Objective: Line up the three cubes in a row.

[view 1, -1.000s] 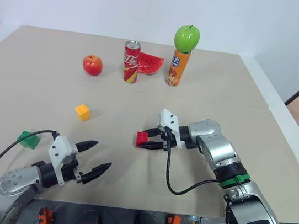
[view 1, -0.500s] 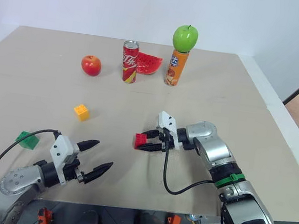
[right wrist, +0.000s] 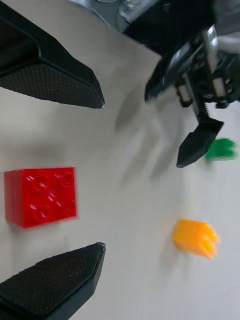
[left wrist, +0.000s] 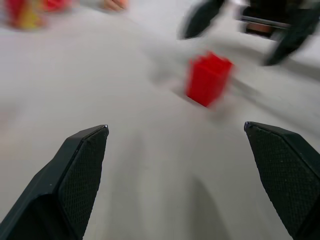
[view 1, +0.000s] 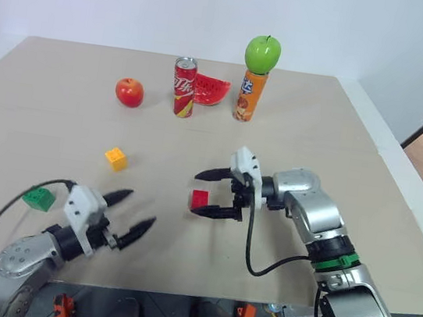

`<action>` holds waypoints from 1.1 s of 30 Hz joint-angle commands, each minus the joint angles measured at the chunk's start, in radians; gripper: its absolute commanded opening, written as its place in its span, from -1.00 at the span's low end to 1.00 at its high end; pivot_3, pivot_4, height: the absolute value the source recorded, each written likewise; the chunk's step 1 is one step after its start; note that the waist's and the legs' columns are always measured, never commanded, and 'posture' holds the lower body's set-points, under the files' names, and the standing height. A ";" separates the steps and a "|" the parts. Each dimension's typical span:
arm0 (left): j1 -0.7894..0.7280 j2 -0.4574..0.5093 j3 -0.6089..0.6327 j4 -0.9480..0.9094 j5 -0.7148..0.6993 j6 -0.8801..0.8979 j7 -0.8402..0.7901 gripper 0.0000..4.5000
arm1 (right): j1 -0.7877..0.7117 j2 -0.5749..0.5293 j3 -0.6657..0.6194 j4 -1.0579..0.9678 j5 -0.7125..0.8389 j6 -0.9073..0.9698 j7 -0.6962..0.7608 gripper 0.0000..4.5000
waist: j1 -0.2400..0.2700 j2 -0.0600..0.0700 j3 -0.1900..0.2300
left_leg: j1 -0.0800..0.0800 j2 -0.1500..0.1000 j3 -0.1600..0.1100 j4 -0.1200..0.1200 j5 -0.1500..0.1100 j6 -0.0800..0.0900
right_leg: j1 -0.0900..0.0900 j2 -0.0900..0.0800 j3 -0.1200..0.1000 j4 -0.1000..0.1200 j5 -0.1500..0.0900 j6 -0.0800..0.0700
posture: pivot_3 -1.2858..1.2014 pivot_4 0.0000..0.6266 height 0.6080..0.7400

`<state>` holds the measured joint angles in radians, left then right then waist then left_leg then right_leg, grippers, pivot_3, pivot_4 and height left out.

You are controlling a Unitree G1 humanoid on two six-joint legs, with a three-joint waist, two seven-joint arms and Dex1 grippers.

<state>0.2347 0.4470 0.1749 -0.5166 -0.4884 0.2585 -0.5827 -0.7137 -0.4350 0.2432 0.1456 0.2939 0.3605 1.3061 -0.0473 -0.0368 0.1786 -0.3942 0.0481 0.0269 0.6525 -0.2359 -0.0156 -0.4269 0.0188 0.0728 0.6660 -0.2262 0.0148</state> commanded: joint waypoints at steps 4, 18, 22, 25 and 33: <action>0.069 -0.102 0.150 -0.168 0.036 0.015 0.255 1.00 | 0.027 0.024 -0.048 -0.254 0.112 0.130 -0.098 0.98 | -0.001 0.000 0.000 | 0.000 0.001 0.000 -0.001 0.000 0.000 | -0.001 0.001 0.000 0.000 0.000 0.000 | 0.03 -0.52 1.00; 0.272 -0.078 0.453 -0.086 -0.102 -0.006 0.181 1.00 | 0.057 0.017 -0.025 -0.244 0.095 0.056 -0.149 0.98 | -0.001 -0.001 0.000 | -0.001 0.000 0.000 0.000 -0.001 -0.002 | -0.001 0.000 -0.001 0.000 -0.005 -0.006 | 0.03 -0.52 1.00; 0.252 -0.035 0.485 -0.009 -0.117 -0.002 0.152 1.00 | 0.066 0.015 -0.029 -0.250 0.111 0.058 -0.146 0.98 | -0.001 -0.001 0.000 | -0.001 0.000 0.000 0.000 -0.001 -0.002 | -0.001 0.000 0.000 0.000 -0.005 -0.006 | 0.03 -0.52 1.00; 0.221 -0.003 0.479 0.057 -0.096 -0.013 0.125 1.00 | 0.085 0.019 -0.045 -0.277 0.149 0.048 -0.126 0.98 | 0.000 -0.001 0.000 | -0.001 0.000 0.000 0.000 -0.002 -0.003 | -0.002 0.000 0.000 0.000 -0.006 -0.006 | 0.03 -0.52 1.00; 0.175 0.018 0.471 0.111 -0.078 -0.024 0.111 1.00 | 0.115 -0.004 -0.047 -0.298 0.170 0.008 -0.096 0.98 | 0.000 -0.002 0.000 | -0.002 0.001 0.001 -0.001 -0.002 -0.003 | -0.003 0.000 0.000 0.000 -0.006 -0.006 | 0.03 -0.52 1.00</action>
<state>0.4089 0.4505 0.6284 -0.4041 -0.5751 0.2584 -0.4672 -0.5994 -0.4348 0.2255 -0.1074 0.4467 0.3883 1.2008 -0.0477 -0.0384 0.1782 -0.3959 0.0487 0.0276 0.6518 -0.2379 -0.0188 -0.4300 0.0188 0.0723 0.6659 -0.2317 0.0087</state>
